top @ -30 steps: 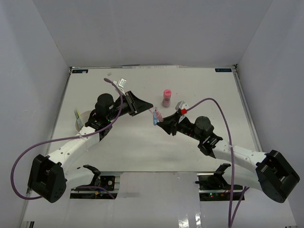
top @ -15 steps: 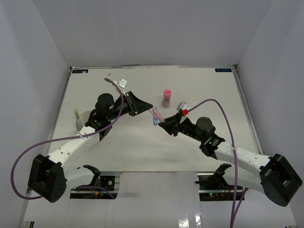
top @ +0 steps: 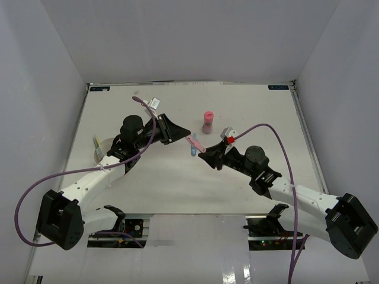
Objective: Sort the stationery into containers
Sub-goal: Close the pen cap on the pen.
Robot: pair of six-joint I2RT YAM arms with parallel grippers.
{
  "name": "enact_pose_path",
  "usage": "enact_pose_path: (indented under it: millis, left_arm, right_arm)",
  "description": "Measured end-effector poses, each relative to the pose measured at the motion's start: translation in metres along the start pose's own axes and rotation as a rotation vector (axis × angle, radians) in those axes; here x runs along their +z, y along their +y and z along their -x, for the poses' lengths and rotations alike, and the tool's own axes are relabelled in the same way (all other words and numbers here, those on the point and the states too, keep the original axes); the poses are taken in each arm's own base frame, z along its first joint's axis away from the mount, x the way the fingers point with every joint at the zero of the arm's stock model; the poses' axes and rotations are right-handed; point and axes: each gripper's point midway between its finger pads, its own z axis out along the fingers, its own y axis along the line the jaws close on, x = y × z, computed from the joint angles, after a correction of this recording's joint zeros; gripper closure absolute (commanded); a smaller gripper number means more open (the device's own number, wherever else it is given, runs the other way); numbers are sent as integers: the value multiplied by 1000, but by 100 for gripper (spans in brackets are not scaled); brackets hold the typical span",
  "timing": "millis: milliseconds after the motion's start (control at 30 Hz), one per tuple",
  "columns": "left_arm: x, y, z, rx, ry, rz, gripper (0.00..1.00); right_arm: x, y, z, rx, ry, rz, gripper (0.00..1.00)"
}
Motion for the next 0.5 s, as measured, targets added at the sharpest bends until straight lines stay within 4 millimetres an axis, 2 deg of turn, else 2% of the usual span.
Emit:
enact_pose_path:
  millis: [500]
  left_arm:
    - [0, 2, -6, -53, 13, -15, 88]
  right_arm:
    - [3, 2, -6, 13, 16, 15, 75]
